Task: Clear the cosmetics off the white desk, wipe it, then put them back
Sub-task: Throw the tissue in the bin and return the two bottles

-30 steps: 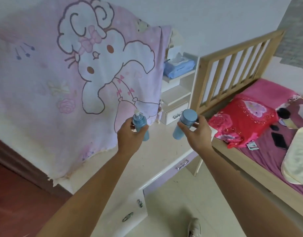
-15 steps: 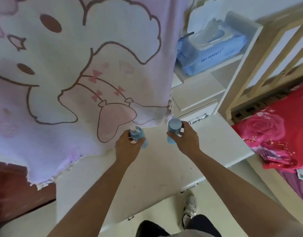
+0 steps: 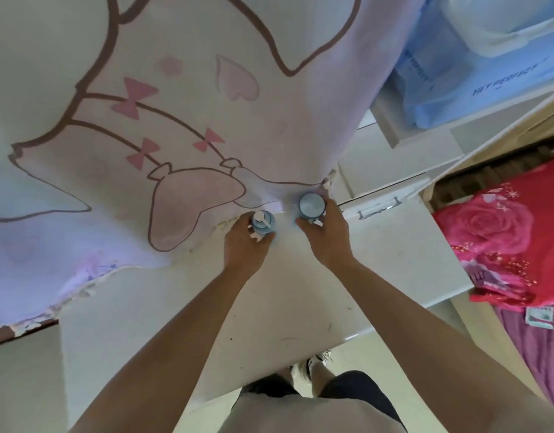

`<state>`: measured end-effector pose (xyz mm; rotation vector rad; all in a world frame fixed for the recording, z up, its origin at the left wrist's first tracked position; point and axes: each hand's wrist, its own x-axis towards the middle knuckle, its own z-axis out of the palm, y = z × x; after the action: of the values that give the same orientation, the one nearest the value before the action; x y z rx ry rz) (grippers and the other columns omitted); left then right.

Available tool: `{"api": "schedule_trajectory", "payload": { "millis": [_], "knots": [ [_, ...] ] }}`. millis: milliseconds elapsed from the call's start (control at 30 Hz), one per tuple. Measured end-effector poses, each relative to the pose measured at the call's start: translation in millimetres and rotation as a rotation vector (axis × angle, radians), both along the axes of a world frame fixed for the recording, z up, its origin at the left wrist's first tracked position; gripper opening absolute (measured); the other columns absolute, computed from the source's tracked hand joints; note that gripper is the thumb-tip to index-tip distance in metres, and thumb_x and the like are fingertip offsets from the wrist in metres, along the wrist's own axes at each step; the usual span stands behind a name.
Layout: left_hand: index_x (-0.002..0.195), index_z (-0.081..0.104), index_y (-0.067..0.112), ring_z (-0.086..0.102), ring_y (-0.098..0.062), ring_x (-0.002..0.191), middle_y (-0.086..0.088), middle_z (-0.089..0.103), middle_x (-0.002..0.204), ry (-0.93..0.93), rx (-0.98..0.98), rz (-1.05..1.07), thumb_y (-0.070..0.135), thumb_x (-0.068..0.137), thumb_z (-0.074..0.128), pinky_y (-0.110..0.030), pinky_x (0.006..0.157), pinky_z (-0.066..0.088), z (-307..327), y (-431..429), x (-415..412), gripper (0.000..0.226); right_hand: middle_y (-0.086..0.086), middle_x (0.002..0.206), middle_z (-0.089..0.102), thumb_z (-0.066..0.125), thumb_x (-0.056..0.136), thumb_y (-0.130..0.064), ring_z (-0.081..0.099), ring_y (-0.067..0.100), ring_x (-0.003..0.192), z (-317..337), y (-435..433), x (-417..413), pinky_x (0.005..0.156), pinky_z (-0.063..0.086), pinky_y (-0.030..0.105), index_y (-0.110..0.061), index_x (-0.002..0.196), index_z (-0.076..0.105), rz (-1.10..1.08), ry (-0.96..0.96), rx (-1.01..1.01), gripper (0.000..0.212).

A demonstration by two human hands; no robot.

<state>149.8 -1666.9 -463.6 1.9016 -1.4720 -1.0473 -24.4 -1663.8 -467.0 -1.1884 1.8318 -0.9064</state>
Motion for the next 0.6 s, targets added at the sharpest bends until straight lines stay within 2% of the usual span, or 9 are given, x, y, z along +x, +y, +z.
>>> {"api": "schedule_trajectory", "payload": {
  "millis": [67,100,200,267,433,600],
  "knots": [
    [0.107,0.058,0.031,0.064,-0.009,0.091,0.013,0.065,0.100,-0.010,-0.013,-0.044,0.024,0.076,0.080,-0.018,0.077,0.047,-6.3,-9.3,0.4,0.039,0.002,0.129,0.058,0.080,0.080,-0.021,0.059,0.024,0.113,-4.1,-7.3,0.7,0.091,0.053,0.033,-0.018,0.141,0.043,0.002,0.016,0.000,0.071],
    [0.110,0.059,0.028,0.064,-0.010,0.092,0.012,0.066,0.101,-0.018,-0.028,-0.066,0.024,0.075,0.080,-0.018,0.077,0.048,-9.0,-13.3,0.8,0.040,0.003,0.129,0.059,0.079,0.080,-0.022,0.059,0.024,0.113,-4.9,-10.0,1.3,0.093,0.054,0.037,-0.018,0.140,0.044,-0.002,0.025,0.000,0.070],
    [0.118,0.060,0.023,0.065,-0.012,0.094,0.007,0.069,0.108,-0.039,-0.081,-0.129,0.025,0.075,0.080,-0.027,0.083,0.055,-18.5,-24.5,1.8,0.048,0.003,0.130,0.060,0.079,0.082,-0.026,0.060,0.023,0.111,-5.7,-17.5,3.3,0.093,0.054,0.034,-0.016,0.139,0.047,-0.012,0.042,-0.015,0.066],
    [0.119,0.060,0.023,0.064,-0.012,0.094,0.006,0.069,0.108,-0.037,-0.085,-0.141,0.024,0.075,0.080,-0.030,0.084,0.056,-22.0,-30.5,1.9,0.048,0.001,0.131,0.060,0.079,0.082,-0.029,0.061,0.022,0.112,-7.4,-23.6,4.5,0.094,0.055,0.036,-0.019,0.139,0.046,-0.011,0.052,-0.026,0.067],
    [0.123,0.060,0.021,0.064,-0.014,0.100,0.002,0.069,0.115,-0.021,-0.108,-0.154,0.023,0.076,0.080,-0.028,0.088,0.054,-27.0,-43.2,1.4,0.051,-0.003,0.130,0.061,0.078,0.082,-0.035,0.061,0.022,0.111,-11.6,-35.4,6.0,0.094,0.054,0.042,-0.025,0.140,0.045,-0.024,0.077,-0.022,0.067],
    [0.123,0.059,0.020,0.060,-0.010,0.100,0.001,0.068,0.118,-0.036,-0.130,-0.194,0.020,0.077,0.079,-0.023,0.087,0.049,-26.3,-53.3,-1.9,0.050,-0.005,0.126,0.062,0.078,0.082,-0.034,0.062,0.018,0.107,-14.0,-42.1,5.9,0.092,0.055,0.039,-0.023,0.137,0.048,-0.032,0.099,-0.034,0.064]
  ]
}}
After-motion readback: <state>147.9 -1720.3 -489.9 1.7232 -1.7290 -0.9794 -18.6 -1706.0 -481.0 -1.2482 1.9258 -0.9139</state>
